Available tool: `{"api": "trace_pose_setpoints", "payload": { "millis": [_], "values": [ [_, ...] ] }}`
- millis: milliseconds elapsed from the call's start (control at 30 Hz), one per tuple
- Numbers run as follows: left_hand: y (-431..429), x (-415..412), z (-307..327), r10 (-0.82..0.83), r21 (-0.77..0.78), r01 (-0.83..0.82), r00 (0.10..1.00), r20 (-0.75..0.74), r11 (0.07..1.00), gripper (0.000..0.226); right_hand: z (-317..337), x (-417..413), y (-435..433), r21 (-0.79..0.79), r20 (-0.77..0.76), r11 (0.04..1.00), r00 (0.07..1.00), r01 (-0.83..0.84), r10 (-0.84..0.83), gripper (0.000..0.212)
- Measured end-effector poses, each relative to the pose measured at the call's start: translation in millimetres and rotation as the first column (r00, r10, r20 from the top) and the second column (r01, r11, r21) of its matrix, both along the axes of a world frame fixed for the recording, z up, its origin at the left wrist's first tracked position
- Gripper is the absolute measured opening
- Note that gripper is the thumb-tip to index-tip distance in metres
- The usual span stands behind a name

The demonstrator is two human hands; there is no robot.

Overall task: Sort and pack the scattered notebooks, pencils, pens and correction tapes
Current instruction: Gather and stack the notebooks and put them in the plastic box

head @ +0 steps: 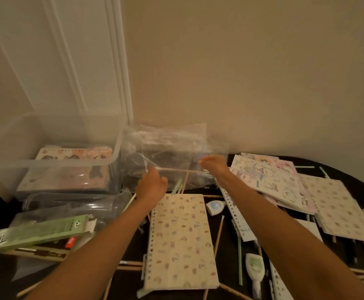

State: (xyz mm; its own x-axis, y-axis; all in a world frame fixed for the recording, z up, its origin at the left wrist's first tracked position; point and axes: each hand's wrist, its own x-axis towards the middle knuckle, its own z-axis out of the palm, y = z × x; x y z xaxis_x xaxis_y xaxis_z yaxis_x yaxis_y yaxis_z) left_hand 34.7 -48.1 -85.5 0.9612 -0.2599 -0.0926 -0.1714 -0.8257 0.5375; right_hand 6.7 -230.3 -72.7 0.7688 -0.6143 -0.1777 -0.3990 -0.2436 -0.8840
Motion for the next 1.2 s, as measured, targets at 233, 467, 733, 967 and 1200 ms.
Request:
{"api": "trace_pose_setpoints", "payload": {
  "millis": [233,467,733,967,1200],
  "values": [
    [-5.0,-29.5,-10.3,0.002,-0.261,0.016,0.998,0.07,0.965,0.018,-1.0,-23.9,13.3,0.079,0.25,0.994,0.967,-0.078,0.056,0.018],
    [-13.5,-79.5,-3.9,-0.003,-0.534,-0.004,1.0,-0.011,0.846,0.047,19.7,-75.5,41.7,0.331,0.615,0.942,0.772,-0.063,-0.165,0.021],
    [-10.1,-136.0,13.0,-0.168,-0.659,0.124,0.986,-0.004,0.742,0.087,37.7,-134.5,63.0,0.576,0.539,0.817,0.758,-0.013,-0.368,0.018],
    [8.5,-164.6,-7.6,0.021,-0.575,0.006,0.999,0.039,0.818,0.097,-0.9,-179.1,77.4,0.691,0.246,0.721,0.953,-0.043,-0.179,0.016],
    [24.5,-172.9,-32.9,0.043,-0.36,0.008,0.99,0.134,0.933,0.055,-16.7,-203.8,63.0,0.524,0.099,0.847,0.994,-0.089,0.042,0.017]
  ]
}}
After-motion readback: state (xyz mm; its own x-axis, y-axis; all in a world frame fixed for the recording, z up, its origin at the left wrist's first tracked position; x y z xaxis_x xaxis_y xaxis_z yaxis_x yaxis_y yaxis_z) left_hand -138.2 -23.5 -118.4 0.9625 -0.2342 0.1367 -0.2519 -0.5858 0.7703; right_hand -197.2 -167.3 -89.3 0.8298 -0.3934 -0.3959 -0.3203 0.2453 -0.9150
